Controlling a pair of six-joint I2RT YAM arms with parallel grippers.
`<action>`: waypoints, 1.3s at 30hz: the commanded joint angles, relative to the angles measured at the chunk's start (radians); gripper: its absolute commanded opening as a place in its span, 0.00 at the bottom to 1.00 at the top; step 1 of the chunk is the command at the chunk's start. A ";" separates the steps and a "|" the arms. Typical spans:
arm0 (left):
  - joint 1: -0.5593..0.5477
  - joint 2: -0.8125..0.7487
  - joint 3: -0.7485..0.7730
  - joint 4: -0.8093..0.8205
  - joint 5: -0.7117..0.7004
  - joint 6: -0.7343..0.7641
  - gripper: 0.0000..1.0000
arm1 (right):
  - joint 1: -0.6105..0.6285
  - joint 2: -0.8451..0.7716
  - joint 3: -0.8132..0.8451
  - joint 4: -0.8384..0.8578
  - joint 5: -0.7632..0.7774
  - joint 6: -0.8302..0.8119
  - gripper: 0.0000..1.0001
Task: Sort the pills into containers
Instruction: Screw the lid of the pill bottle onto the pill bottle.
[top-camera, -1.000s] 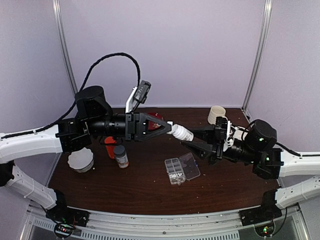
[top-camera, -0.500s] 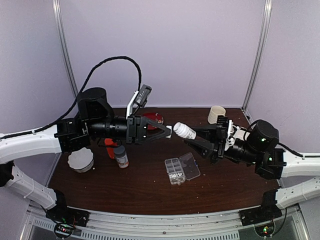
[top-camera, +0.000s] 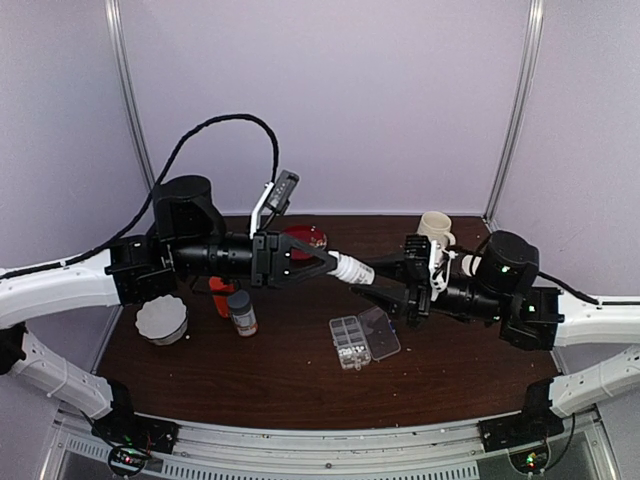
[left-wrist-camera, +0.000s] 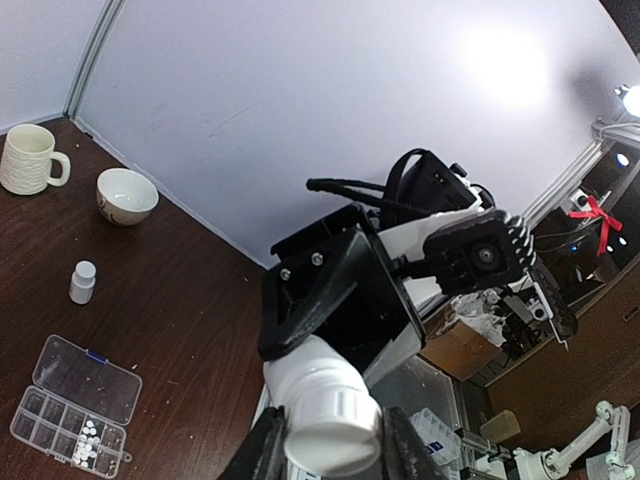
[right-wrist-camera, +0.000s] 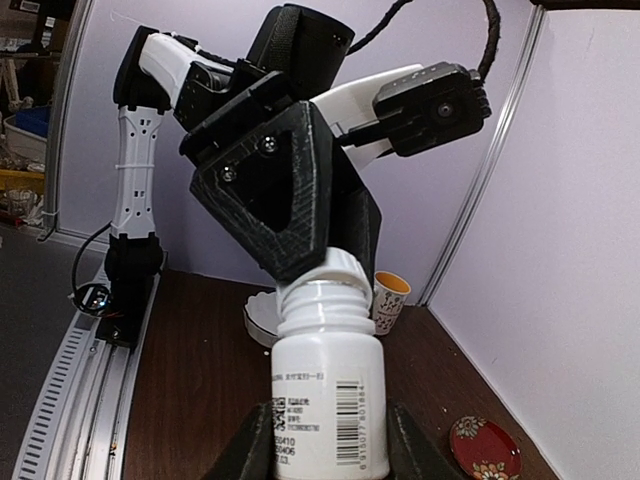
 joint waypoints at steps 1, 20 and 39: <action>-0.010 0.000 0.006 0.013 0.013 0.028 0.03 | 0.004 0.047 0.065 -0.135 -0.024 -0.056 0.00; -0.011 0.075 0.109 -0.173 -0.003 -0.037 0.05 | 0.012 0.130 0.214 -0.337 0.014 -0.268 0.00; -0.012 0.116 0.193 -0.429 -0.220 0.075 0.04 | 0.022 0.155 0.291 -0.381 0.173 -0.153 0.00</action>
